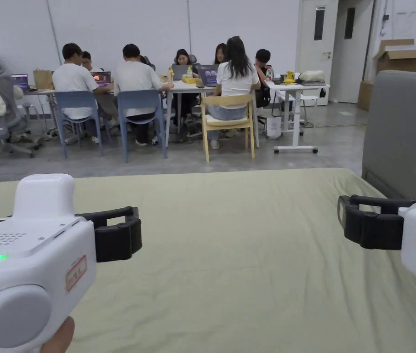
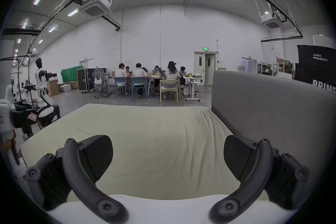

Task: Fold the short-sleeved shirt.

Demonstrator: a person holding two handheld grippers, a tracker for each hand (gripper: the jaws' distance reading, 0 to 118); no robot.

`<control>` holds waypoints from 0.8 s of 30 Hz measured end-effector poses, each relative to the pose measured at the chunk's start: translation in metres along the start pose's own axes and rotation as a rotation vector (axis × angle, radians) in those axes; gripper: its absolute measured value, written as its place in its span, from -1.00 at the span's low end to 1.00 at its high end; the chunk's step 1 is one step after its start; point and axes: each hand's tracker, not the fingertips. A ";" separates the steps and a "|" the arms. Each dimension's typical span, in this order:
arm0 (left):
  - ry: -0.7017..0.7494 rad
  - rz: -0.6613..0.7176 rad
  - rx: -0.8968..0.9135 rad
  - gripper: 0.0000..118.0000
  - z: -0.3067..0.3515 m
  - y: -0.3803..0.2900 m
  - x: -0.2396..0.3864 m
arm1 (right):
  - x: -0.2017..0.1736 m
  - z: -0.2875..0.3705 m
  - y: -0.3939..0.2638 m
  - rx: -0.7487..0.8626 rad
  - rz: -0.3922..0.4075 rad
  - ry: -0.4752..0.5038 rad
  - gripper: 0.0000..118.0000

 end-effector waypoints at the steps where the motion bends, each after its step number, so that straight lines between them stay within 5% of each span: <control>1: 0.001 0.005 -0.003 1.00 -0.001 0.000 -0.001 | 0.000 -0.002 0.001 0.001 0.003 0.007 1.00; 24: 0.028 0.083 0.027 1.00 -0.003 0.002 -0.011 | -0.008 0.006 0.011 0.027 0.051 0.034 1.00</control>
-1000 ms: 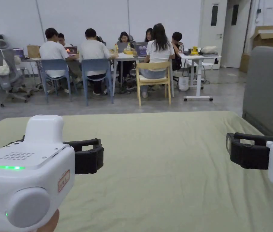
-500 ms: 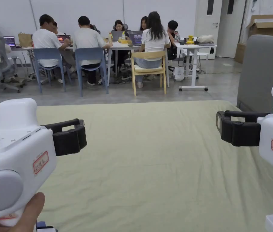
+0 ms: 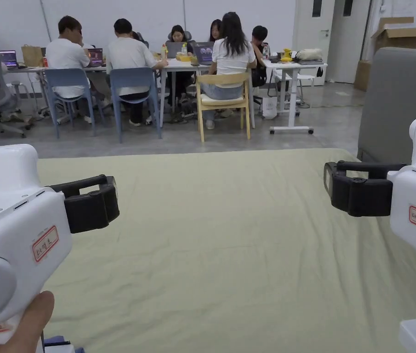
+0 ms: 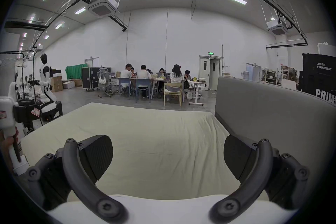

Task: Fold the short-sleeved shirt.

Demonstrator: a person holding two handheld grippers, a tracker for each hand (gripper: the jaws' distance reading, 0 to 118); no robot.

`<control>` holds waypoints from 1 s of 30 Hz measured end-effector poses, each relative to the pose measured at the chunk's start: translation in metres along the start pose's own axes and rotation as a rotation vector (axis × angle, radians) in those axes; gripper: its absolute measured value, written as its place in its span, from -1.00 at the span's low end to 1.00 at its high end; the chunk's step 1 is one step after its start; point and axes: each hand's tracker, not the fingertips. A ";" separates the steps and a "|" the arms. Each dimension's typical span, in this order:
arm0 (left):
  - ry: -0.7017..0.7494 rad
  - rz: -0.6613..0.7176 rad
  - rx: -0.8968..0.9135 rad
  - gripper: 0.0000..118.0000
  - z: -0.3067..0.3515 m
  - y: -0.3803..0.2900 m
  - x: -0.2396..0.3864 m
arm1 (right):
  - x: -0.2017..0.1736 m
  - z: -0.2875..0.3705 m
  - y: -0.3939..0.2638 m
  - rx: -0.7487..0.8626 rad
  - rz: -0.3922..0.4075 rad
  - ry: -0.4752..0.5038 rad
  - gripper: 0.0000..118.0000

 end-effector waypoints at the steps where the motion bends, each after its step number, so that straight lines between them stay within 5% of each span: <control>1: 0.001 -0.005 0.001 1.00 0.000 0.001 0.001 | 0.001 0.001 0.000 0.003 -0.004 0.006 1.00; 30: 0.029 -0.007 0.052 1.00 0.010 0.010 0.001 | -0.006 0.001 0.000 0.006 -0.005 0.049 1.00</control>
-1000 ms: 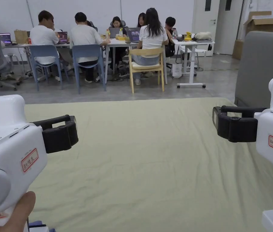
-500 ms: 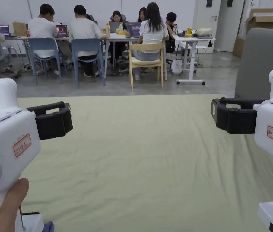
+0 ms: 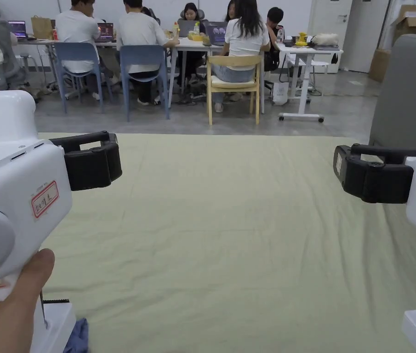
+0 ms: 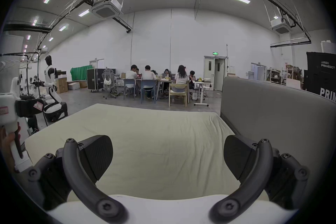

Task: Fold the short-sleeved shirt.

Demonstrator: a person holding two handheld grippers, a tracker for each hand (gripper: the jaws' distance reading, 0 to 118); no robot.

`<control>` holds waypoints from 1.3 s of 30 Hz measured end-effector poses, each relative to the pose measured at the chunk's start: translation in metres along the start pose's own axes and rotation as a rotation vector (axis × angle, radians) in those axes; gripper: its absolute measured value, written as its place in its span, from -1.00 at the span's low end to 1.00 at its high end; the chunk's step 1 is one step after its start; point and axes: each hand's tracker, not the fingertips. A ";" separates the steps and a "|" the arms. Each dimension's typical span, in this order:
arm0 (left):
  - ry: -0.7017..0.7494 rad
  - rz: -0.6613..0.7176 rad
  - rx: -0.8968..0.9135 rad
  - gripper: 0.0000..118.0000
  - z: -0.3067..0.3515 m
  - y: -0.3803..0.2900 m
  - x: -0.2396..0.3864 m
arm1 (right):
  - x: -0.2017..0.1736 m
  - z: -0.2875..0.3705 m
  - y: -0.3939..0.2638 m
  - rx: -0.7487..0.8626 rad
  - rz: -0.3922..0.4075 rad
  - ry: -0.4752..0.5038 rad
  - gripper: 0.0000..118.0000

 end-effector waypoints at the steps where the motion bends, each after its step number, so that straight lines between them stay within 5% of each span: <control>1: -0.003 -0.001 0.003 1.00 0.000 0.000 0.001 | -0.001 -0.001 0.000 0.001 -0.007 0.002 1.00; 39: -0.053 -0.034 -0.049 1.00 -0.019 -0.001 0.006 | -0.009 -0.016 -0.006 -0.016 0.014 0.003 1.00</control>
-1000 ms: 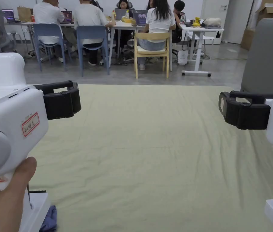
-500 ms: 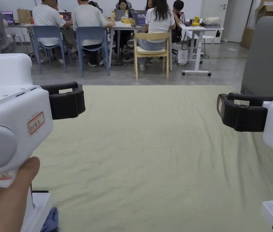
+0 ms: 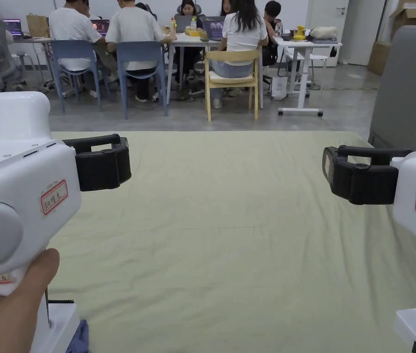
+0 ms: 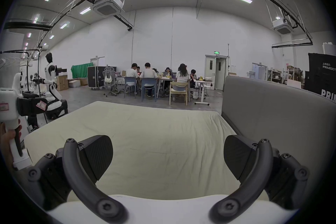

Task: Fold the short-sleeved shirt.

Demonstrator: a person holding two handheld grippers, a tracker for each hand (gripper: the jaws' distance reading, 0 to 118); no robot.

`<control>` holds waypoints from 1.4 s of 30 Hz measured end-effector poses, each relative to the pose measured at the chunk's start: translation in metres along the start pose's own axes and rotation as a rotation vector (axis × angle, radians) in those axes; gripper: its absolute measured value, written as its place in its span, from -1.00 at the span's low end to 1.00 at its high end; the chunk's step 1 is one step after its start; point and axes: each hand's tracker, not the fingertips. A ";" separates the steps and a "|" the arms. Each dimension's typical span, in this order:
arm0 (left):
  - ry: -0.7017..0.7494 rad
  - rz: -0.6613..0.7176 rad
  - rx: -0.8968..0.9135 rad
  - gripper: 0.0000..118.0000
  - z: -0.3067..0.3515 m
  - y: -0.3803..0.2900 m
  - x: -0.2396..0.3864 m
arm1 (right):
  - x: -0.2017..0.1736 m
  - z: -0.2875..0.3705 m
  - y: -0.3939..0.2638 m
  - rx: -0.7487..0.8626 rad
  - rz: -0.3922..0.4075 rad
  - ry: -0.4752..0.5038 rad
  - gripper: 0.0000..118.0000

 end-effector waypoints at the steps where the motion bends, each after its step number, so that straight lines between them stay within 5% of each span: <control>1: -0.001 0.002 0.004 1.00 0.000 -0.002 0.000 | 0.000 -0.001 -0.001 0.002 -0.004 0.006 1.00; 10: -0.001 -0.025 -0.001 1.00 -0.002 -0.007 0.004 | 0.014 -0.011 -0.005 0.033 -0.086 0.004 1.00; 22: 0.002 -0.040 -0.016 1.00 -0.007 -0.008 0.004 | 0.020 -0.015 0.002 0.001 -0.078 0.054 1.00; 24: -0.005 -0.028 -0.018 1.00 -0.008 -0.009 0.000 | 0.014 -0.010 0.003 0.016 -0.069 -0.039 1.00; 32: 0.004 0.006 0.009 1.00 -0.006 -0.009 -0.002 | 0.020 -0.017 0.010 -0.026 -0.262 0.012 1.00; 40: -0.017 0.017 -0.007 1.00 -0.004 -0.004 0.001 | 0.022 -0.013 0.015 -0.084 -0.217 0.107 1.00; 42: -0.022 0.014 -0.006 1.00 -0.003 -0.004 0.002 | 0.022 -0.013 0.016 -0.080 -0.197 0.063 1.00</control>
